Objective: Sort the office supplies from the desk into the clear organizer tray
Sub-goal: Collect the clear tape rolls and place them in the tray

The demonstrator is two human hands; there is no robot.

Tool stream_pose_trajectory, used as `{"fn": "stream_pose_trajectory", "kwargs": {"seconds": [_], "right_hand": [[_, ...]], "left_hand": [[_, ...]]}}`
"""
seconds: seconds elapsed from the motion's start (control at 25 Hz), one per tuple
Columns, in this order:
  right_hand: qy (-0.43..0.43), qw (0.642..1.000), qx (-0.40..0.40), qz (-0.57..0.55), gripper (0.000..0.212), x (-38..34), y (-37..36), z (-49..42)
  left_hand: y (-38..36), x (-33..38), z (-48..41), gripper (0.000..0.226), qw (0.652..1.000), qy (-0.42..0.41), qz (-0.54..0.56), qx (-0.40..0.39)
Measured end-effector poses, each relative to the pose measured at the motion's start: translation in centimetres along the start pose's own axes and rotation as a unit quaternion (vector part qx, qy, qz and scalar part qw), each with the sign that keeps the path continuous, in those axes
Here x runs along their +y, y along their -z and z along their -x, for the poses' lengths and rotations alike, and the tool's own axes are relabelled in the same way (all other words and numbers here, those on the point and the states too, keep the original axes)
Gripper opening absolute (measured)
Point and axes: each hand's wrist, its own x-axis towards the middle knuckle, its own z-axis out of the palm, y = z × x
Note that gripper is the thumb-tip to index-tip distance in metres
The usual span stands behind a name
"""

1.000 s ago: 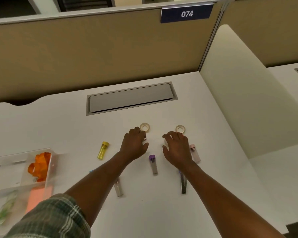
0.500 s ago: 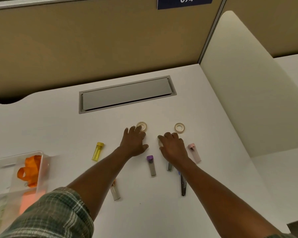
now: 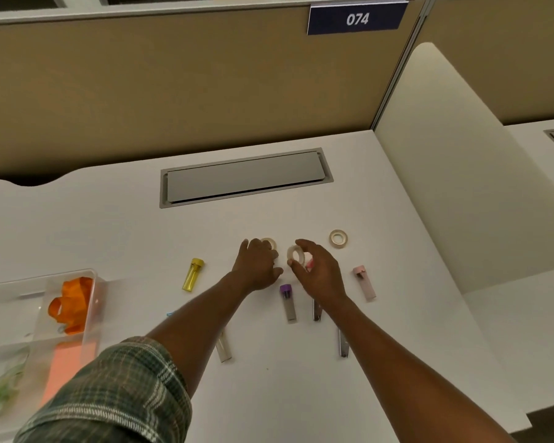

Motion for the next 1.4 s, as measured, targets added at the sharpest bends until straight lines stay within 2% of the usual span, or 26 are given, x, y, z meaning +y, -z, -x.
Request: {"fn": "stream_pose_trajectory", "kwargs": {"seconds": [0.12,0.24,0.32,0.4,0.52,0.64,0.72,0.92,1.12,1.28,1.4], "right_hand": [[-0.082,0.992,0.048,-0.083,0.043,-1.3,0.8,0.1],[-0.175,0.962,0.062,-0.199,0.033,-2.7,1.2,0.2],[-0.221,0.932,0.049,-0.283,0.025,-3.9,0.7,0.3],[-0.250,0.910,0.025,-0.331,0.023,-5.5,-0.5,0.7],[-0.277,0.883,-0.028,-0.379,0.027,-8.3,-3.1,1.9],[-0.277,0.868,-0.081,-0.403,0.024,-11.6,-6.7,3.8],[-0.279,0.868,-0.114,-0.396,0.024,-13.7,-9.3,5.0],[-0.265,0.881,-0.206,-0.333,0.026,-19.4,-16.4,8.2],[-0.196,0.899,-0.299,-0.252,0.028,-24.7,-23.5,11.3],[-0.086,0.920,-0.358,-0.133,0.029,-27.6,-29.0,13.7],[0.068,0.933,-0.354,-0.020,0.035,-28.9,-32.6,15.4]], "left_hand": [[1.5,0.5,0.2,0.041,0.986,0.045,0.147,0.060],[3.1,0.8,1.5,0.028,0.937,0.078,0.317,0.122],[3.9,0.7,3.2,0.018,0.870,0.107,0.459,0.146],[4.4,0.3,5.6,0.010,0.782,0.143,0.585,0.160],[4.5,-1.9,9.4,0.012,0.670,0.217,0.689,0.173],[4.0,-5.5,13.8,0.021,0.585,0.265,0.751,0.152],[3.5,-8.2,16.7,0.022,0.558,0.277,0.767,0.152],[2.3,-15.2,24.0,0.016,0.524,0.296,0.770,0.211],[0.8,-21.9,31.3,0.013,0.533,0.320,0.737,0.266],[-0.9,-26.1,36.3,0.014,0.599,0.365,0.641,0.312],[-2.2,-28.1,39.4,0.009,0.676,0.384,0.533,0.333]]}}
